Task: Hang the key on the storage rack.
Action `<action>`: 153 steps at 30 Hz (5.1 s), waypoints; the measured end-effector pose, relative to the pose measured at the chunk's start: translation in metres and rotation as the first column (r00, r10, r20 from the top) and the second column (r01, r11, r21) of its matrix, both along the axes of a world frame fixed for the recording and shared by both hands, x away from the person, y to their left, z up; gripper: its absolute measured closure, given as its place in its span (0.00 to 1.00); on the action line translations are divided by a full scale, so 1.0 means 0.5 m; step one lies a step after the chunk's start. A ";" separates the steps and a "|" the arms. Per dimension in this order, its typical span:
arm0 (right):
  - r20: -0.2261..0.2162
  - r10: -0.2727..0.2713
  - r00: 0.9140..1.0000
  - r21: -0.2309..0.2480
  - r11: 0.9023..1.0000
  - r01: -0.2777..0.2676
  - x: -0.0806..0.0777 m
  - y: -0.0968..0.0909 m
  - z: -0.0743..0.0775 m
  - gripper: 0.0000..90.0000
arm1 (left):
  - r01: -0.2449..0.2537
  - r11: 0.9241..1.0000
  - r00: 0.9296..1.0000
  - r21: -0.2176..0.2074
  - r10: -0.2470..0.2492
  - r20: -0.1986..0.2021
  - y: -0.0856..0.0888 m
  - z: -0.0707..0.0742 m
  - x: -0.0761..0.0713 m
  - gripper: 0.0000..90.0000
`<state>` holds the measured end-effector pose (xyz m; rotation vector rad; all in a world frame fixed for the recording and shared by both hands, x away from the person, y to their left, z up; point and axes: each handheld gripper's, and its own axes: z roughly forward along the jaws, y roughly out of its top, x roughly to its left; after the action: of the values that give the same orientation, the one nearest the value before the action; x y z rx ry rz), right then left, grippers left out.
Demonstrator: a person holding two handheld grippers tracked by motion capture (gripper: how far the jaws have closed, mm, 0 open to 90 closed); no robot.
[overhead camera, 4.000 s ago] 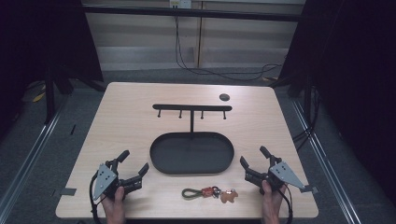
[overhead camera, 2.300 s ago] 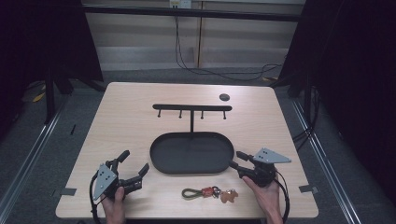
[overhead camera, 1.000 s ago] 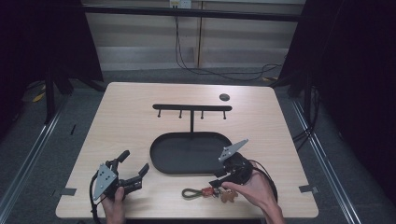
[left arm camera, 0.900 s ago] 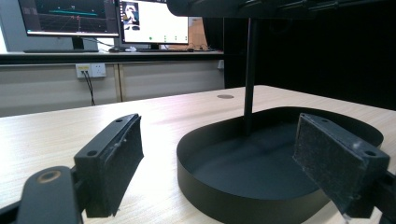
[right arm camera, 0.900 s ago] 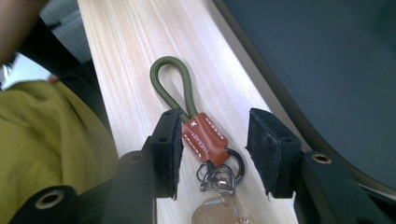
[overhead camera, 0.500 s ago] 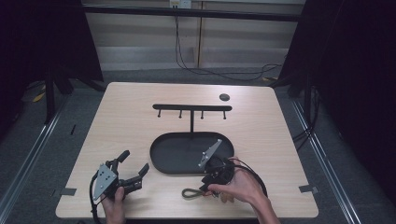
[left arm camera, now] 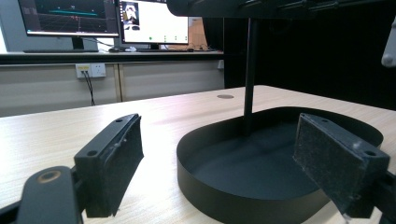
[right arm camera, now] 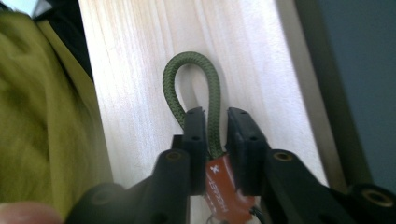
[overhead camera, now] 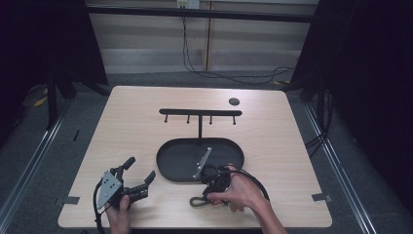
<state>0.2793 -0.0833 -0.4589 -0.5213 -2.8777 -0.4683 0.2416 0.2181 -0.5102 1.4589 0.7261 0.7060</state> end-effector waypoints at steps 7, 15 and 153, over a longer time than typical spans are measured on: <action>0.020 0.040 0.999 -0.036 0.999 -0.039 0.003 0.021 -0.003 0.93 | 0.001 1.000 1.000 0.000 -0.001 0.000 0.000 0.000 0.000 0.17; 0.024 0.072 0.997 -0.071 0.995 -0.070 -0.001 0.033 -0.014 0.91 | 0.001 1.000 1.000 0.000 -0.001 0.000 0.000 0.000 0.000 0.17; 0.181 -0.084 0.980 0.027 0.996 0.080 0.155 -0.058 0.336 0.95 | 0.007 1.000 1.000 -0.002 -0.007 0.001 0.000 0.000 0.000 0.17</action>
<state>0.3567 -0.1122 -0.2909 -0.6263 -3.0305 -0.5855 0.2418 0.2182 -0.5102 1.4586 0.7210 0.7002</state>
